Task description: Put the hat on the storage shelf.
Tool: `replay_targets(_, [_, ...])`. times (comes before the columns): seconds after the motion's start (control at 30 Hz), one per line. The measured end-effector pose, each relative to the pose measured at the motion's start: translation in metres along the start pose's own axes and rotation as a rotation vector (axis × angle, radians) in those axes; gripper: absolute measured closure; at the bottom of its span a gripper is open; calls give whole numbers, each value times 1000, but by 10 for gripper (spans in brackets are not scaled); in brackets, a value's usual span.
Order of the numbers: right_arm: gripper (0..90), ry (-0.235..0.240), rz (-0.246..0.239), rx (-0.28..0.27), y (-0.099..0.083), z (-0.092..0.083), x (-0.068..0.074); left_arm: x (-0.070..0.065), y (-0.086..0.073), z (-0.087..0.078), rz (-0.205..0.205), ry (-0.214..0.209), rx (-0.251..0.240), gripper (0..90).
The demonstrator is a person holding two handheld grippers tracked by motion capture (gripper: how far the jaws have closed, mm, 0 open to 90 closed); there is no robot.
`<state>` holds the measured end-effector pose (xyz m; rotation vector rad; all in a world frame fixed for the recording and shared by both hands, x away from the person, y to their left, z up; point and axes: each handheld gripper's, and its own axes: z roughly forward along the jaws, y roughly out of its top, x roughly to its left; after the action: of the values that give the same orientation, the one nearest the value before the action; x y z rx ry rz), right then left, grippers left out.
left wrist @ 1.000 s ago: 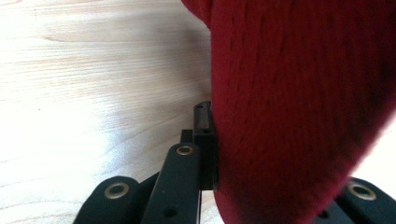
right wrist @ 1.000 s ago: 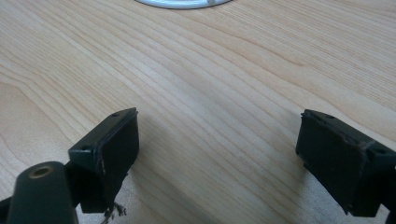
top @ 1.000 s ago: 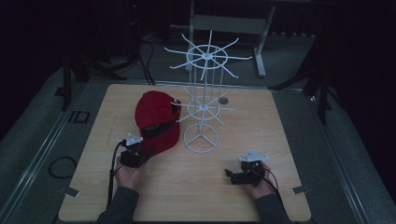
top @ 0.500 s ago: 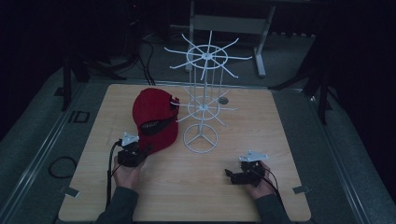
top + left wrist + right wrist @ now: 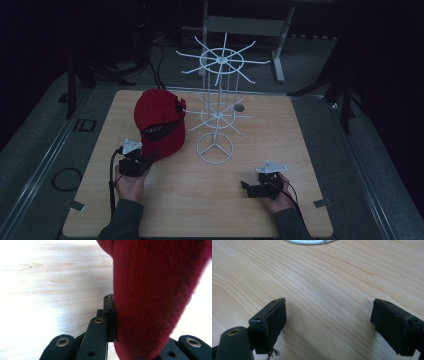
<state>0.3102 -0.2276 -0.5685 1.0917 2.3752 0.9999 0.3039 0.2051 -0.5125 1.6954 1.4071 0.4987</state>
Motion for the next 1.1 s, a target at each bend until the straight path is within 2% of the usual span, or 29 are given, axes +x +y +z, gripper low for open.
replay_targets(0.33, [131,0,-1,-1,0,0,0,0,13,-8,-3,9,-27,857])
replay_targets(1.1, [131,0,2,-1,0,0,0,-6,49,-28,9,-6,-129,856])
